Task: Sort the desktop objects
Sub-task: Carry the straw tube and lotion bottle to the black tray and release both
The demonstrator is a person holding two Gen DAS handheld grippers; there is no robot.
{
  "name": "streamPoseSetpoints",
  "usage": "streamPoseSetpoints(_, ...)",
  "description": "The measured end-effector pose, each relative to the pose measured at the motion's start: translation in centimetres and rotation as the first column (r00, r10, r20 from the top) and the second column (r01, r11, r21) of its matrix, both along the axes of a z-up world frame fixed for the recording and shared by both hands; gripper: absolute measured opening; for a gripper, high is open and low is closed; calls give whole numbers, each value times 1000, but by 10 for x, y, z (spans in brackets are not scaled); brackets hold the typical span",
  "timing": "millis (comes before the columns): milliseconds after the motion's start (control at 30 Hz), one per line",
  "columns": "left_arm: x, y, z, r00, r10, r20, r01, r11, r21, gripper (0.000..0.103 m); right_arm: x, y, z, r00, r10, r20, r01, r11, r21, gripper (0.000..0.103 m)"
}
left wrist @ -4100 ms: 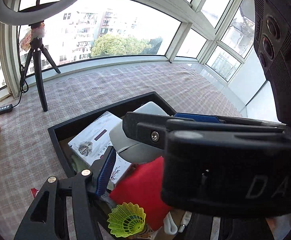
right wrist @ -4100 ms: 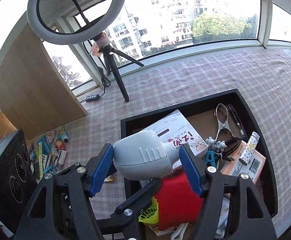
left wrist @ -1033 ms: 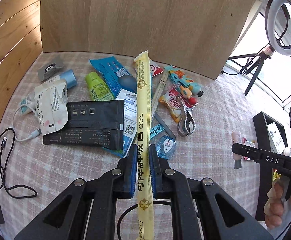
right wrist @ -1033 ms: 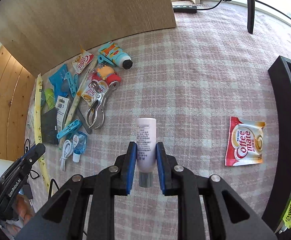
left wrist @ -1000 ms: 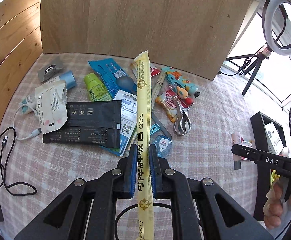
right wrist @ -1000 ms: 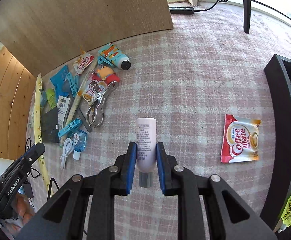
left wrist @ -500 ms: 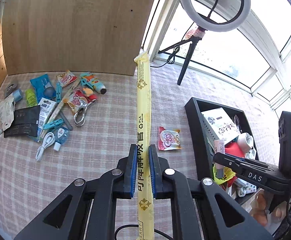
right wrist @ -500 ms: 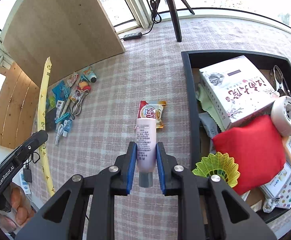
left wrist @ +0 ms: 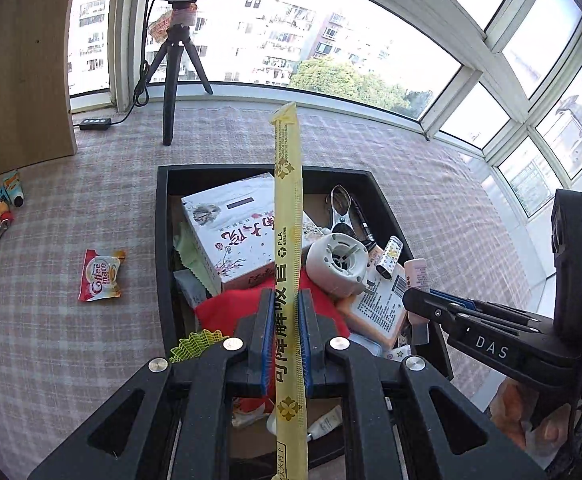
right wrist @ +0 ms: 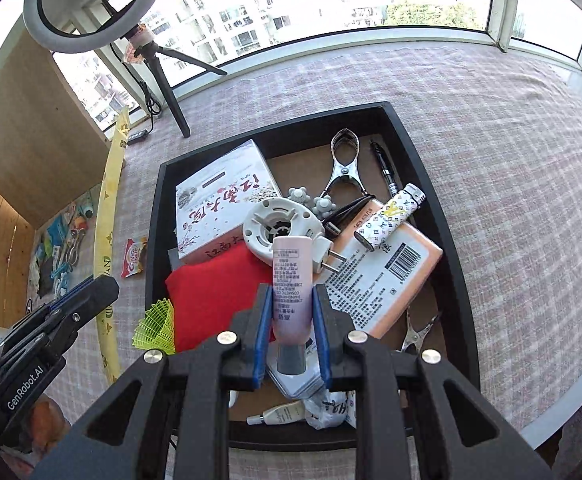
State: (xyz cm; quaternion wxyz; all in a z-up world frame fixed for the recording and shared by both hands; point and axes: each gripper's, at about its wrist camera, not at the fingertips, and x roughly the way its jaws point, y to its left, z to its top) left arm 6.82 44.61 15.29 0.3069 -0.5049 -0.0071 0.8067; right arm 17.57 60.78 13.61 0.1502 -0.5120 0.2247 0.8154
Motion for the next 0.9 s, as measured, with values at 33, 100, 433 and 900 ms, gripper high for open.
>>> streamPoseSetpoints(33, 1, 8, 0, 1000, -3, -2, 3, 1000, -5, 10, 3, 7, -1, 1000, -3, 2, 3, 1000, 2, 20)
streamPoseSetpoints(100, 3, 20, -2, 1000, -7, -9, 7, 1000, -16, 10, 7, 17, -2, 1000, -9, 7, 9, 1000, 6, 20)
streamPoseSetpoints(433, 2, 31, 0, 997, 2, -73, -8, 997, -83, 50, 12, 32, 9, 997, -24, -73, 25, 999, 21, 46)
streamPoseSetpoints(900, -6, -58, 10, 989, 117, -86, -123, 990, -73, 50, -15, -10, 13, 992, 60, -113, -63, 998, -22, 46)
